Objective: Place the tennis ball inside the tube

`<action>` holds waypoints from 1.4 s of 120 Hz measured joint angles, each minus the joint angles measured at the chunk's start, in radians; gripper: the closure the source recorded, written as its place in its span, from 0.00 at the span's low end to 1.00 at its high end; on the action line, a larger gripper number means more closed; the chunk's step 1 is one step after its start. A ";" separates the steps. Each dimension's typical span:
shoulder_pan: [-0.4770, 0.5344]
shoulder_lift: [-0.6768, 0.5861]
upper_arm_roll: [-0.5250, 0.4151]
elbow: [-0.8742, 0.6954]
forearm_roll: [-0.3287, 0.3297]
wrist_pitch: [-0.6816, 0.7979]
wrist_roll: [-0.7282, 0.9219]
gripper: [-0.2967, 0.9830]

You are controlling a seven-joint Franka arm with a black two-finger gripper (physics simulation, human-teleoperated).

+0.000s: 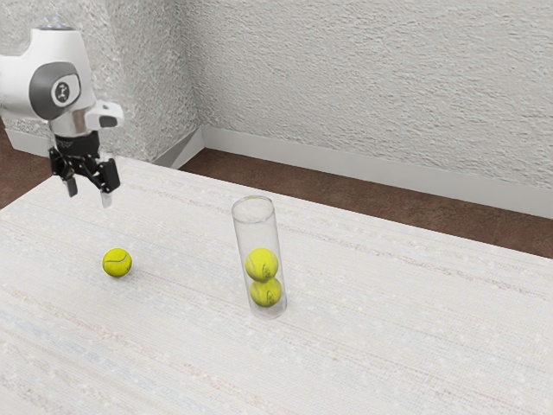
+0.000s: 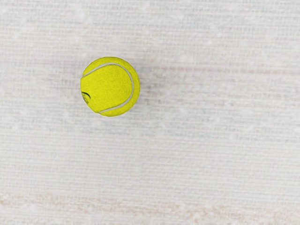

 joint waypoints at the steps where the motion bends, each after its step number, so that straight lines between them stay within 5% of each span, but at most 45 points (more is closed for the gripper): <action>1: -0.001 0.001 0.000 -0.004 0.001 0.001 0.003 0.23; 54: 0.013 0.197 0.064 -0.037 -0.001 0.166 0.214 0.23; 104: 0.038 0.319 0.070 -0.100 -0.156 0.372 0.369 0.23; 168: 0.038 0.462 0.068 -0.047 -0.204 0.449 0.452 0.23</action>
